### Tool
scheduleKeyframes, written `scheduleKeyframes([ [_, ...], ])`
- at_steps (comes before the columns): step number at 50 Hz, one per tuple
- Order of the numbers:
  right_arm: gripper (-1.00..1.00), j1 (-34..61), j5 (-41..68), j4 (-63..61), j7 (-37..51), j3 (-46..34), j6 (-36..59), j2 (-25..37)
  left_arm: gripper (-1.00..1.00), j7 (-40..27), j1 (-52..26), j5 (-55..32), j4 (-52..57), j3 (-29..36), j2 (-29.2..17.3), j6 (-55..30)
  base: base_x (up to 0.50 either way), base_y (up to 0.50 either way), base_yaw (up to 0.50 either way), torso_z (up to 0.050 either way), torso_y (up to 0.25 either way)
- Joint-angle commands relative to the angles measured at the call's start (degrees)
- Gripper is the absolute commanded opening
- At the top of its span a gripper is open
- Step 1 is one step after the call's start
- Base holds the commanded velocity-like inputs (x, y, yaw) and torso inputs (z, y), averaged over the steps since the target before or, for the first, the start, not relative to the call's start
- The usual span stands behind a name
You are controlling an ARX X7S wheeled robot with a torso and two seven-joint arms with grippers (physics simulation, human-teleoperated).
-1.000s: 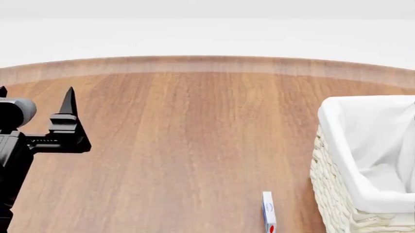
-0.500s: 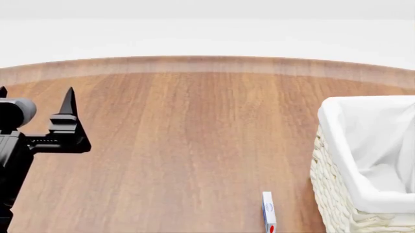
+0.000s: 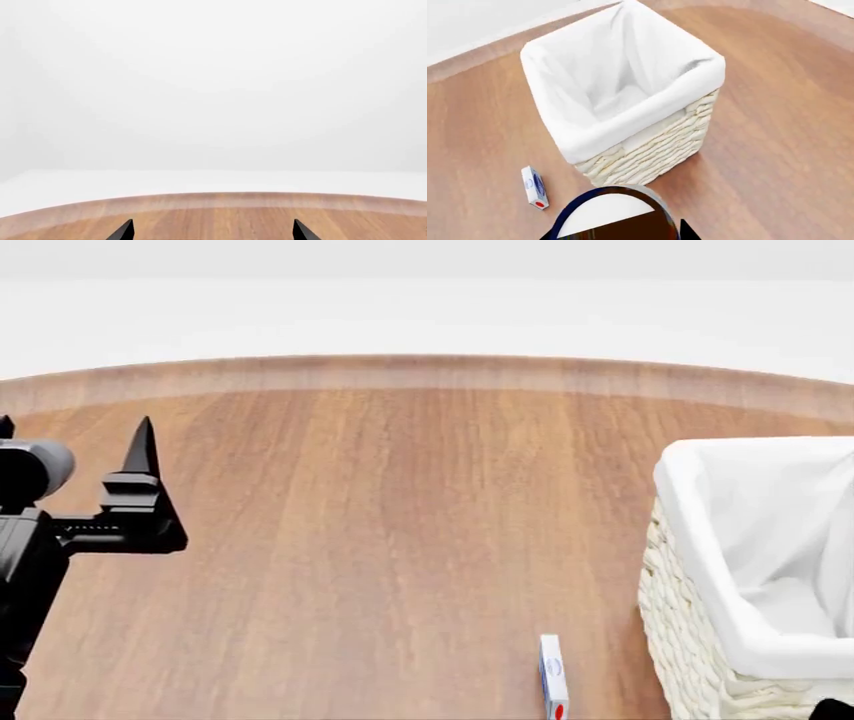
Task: Pick up the alphabet soup and the cream cheese box, and put them in the basket.
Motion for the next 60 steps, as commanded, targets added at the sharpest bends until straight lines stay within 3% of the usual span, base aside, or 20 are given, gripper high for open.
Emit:
scheduleKeyframes([
  [1,-1.0,18.59,-0.73,0.46,-2.71,-13.01,-0.81,5.85,1.0,-0.24,0.33,-0.05,-0.04,0.56,-0.1,0.44,0.0,0.0,0.0,0.0,0.0],
  [8,-1.0,31.57,-7.44,4.49,-5.11,-22.44,2.86,5.24,1.0,-0.35,0.27,-0.02,-0.69,0.7,-0.12,0.9,0.0,0.0,0.0,0.0,0.0],
  [13,-1.0,37.35,-16.61,9.83,-12.45,-26.22,4.33,1.51,1.0,-0.38,0.5,-0.32,-0.52,0.72,-0.14,0.98,0.0,0.0,0.0,0.0,0.0],
  [32,-1.0,46.65,-35.06,21.86,-23.99,-33.42,3.13,-2.69,1.0,-0.73,0.39,-0.5,-1.02,1.1,-0.56,1.4,0.0,0.0,0.0,0.0,0.001],
  [48,-1.0,51.7,-44.93,37.32,-31.78,-38.26,-0.7,-7.21,1.0,-1.07,0.3,-0.44,-1.4,1.68,-0.83,1.83,0.0,0.0,0.0,0.0,0.001],
  [53,-1.0,58.25,-49.07,47.6,-38.0,-43.53,0.44,-10.88,1.0,-1.06,0.53,-0.24,-1.74,2.14,-0.87,2.29,0.0,0.0,0.0,0.0,0.0],
  [60,-1.0,60.93,-52.57,53.63,-39.84,-45.7,-1.05,-12.88,1.0,-1.04,0.42,-0.27,-2.4,2.13,-1.03,2.7,0.0,0.0,0.0,0.0,0.001],
])
